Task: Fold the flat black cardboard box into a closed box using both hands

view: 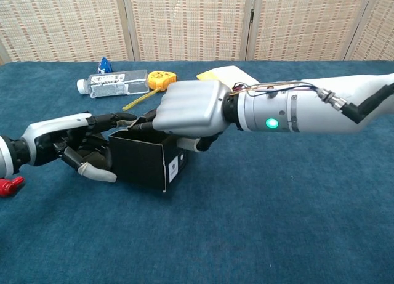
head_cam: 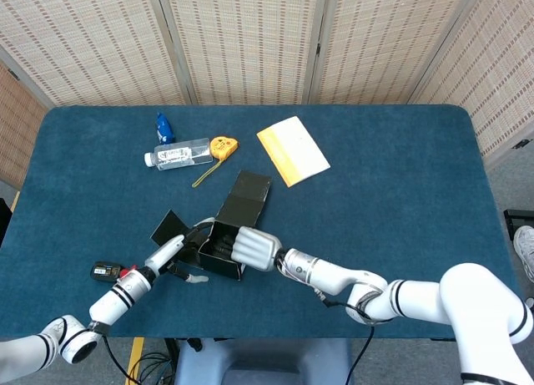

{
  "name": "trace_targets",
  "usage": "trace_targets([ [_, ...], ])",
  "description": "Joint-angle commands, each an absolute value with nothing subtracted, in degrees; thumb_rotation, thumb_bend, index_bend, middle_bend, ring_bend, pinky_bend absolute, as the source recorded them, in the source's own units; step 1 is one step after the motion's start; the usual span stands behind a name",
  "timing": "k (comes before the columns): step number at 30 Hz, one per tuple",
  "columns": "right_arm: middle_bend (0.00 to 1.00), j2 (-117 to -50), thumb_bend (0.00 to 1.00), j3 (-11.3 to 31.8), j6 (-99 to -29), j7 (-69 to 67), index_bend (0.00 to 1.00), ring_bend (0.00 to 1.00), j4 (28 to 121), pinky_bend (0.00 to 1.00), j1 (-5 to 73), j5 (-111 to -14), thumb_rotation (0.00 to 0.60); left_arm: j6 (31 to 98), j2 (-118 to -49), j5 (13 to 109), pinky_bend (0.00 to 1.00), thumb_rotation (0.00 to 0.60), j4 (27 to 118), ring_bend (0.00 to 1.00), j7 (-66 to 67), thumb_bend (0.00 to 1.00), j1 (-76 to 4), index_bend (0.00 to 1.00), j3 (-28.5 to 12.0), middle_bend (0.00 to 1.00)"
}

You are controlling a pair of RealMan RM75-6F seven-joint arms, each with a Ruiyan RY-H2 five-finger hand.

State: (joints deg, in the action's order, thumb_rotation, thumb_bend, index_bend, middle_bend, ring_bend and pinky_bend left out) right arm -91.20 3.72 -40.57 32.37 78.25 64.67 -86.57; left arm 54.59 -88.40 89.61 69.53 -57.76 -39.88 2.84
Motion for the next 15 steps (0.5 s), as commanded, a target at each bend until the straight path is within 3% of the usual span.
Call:
trace_targets([
  [1,0.12,-90.59,0.45,5.11,-44.72,34.35,0.0,0.64,80.19,0.89,62.03,-84.53,0.6,54.63,-87.68,88.71,0.36,0.6,70.95,0.47,-54.87,0.09,-39.6,0.0,2.3,0.0],
  [7,0.13,-87.24,0.35,6.51,-52.31,33.08,0.0,0.63,87.33,0.88,56.47,-81.11,0.6,53.84,-85.61,87.06,0.36,0.6,73.68,0.44,-50.97,0.09,-38.94,0.0,2.1,0.0],
  [15,0.21,-80.36,0.22,5.93,-53.89,26.02,0.0,0.63,102.43,0.88,48.94,-68.54,0.6,56.3,-82.84,85.4,0.36,0.6,77.58,0.44,-43.5,0.09,-36.86,0.0,1.25,0.0],
])
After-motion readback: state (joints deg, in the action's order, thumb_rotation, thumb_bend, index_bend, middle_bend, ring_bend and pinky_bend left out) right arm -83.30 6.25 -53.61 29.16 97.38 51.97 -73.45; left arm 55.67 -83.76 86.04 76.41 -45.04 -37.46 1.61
